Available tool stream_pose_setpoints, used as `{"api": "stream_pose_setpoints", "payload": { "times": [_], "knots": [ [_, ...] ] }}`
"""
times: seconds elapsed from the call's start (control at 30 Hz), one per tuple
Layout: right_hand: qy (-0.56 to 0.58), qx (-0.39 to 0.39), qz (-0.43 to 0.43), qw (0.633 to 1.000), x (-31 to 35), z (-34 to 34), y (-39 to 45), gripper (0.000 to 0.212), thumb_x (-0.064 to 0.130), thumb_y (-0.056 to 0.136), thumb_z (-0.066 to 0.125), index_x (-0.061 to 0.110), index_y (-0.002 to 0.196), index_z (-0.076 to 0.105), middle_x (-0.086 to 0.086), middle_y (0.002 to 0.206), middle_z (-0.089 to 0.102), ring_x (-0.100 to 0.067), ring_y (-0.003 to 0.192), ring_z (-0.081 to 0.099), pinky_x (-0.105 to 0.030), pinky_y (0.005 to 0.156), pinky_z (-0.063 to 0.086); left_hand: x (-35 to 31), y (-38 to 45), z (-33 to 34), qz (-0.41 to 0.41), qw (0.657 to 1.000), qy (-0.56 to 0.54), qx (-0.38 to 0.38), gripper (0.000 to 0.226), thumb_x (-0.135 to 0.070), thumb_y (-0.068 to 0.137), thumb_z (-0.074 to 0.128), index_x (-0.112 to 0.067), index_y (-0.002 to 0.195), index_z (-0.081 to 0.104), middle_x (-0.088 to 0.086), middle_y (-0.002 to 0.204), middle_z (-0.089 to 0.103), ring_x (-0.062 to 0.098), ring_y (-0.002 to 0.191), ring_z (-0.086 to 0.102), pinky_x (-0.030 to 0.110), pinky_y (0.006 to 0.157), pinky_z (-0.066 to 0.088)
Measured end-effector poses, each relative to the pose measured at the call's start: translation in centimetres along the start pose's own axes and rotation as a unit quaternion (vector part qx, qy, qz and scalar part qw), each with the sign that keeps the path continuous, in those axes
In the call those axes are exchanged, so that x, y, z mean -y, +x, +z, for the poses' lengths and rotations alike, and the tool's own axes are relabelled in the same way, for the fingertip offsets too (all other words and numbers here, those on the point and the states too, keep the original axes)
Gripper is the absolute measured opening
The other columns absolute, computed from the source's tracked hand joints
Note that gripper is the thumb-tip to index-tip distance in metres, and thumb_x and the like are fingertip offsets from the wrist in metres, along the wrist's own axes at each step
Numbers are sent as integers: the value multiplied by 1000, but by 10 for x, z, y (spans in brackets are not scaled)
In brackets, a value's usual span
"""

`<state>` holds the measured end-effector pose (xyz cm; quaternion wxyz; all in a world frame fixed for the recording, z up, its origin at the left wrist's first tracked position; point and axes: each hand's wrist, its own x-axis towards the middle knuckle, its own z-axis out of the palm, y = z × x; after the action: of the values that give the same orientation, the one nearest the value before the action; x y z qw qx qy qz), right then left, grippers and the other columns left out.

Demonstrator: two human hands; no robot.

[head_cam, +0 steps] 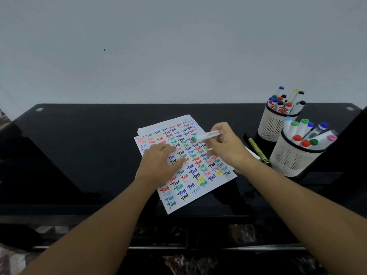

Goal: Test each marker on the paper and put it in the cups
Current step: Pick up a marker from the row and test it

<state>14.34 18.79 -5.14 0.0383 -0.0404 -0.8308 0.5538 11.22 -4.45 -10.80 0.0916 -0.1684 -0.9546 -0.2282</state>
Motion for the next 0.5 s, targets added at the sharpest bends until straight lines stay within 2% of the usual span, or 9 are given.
{"api": "stream_pose_setpoints", "payload": {
  "times": [0.03, 0.13, 0.17, 0.23, 0.33, 0.43, 0.5],
  "knots": [
    [-11, -12, -6, 1000, 2, -1, -1, 17, 42, 104, 60, 26, 106, 56, -8, 86, 71, -16, 65, 71, -48, 78, 62, 0, 0, 0, 0, 1000, -2, -1, 61, -67, 92, 54, -27, 138, 59, -11, 141, 54, 11, 132, 42, 37, 112, 34],
    [-134, -69, -46, 987, 12, -6, -2, 42, 53, 106, 48, 17, 93, 64, 2, 69, 59, -8, 55, 51, -31, 59, 48, 0, 1, 0, 1, 1000, -1, -2, 61, -67, 92, 54, -28, 138, 59, -10, 142, 55, 12, 133, 43, 39, 113, 34],
    [-162, -85, -60, 981, 17, -9, -2, 43, 52, 106, 49, 14, 92, 65, 3, 70, 60, -10, 56, 50, -30, 58, 46, 0, 1, 0, 3, 1000, 0, -2, 61, -67, 92, 54, -28, 138, 59, -10, 142, 55, 12, 133, 43, 39, 113, 35],
    [-168, -98, -79, 978, 24, -16, 1, 34, 44, 108, 49, 14, 102, 65, 3, 77, 65, -18, 66, 61, -35, 63, 53, 1, 0, 1, 4, 1000, 0, -2, 60, -67, 92, 54, -28, 137, 60, -10, 141, 55, 13, 133, 44, 40, 113, 36],
    [-196, -119, -121, 966, 36, -35, 3, 22, 33, 108, 53, 14, 119, 52, 6, 79, 64, -12, 70, 65, -31, 64, 52, 1, 1, 1, 4, 1000, 0, 0, 61, -67, 92, 55, -27, 138, 60, -10, 142, 55, 13, 133, 44, 39, 113, 35],
    [-259, -154, -152, 941, 50, -61, 6, 23, 33, 106, 55, 14, 117, 49, 9, 79, 64, -7, 70, 63, -33, 63, 50, 0, 2, 0, 6, 1000, 8, 0, 62, -68, 91, 55, -28, 138, 60, -10, 142, 55, 13, 133, 44, 38, 112, 35],
    [-280, -184, -145, 931, 59, -83, 11, 22, 34, 106, 55, 15, 116, 50, 5, 79, 65, -11, 71, 63, -34, 64, 49, 0, 1, 0, 3, 1000, 4, -1, 62, -67, 91, 56, -27, 137, 60, -10, 141, 55, 13, 133, 44, 38, 112, 35]
  ]
}}
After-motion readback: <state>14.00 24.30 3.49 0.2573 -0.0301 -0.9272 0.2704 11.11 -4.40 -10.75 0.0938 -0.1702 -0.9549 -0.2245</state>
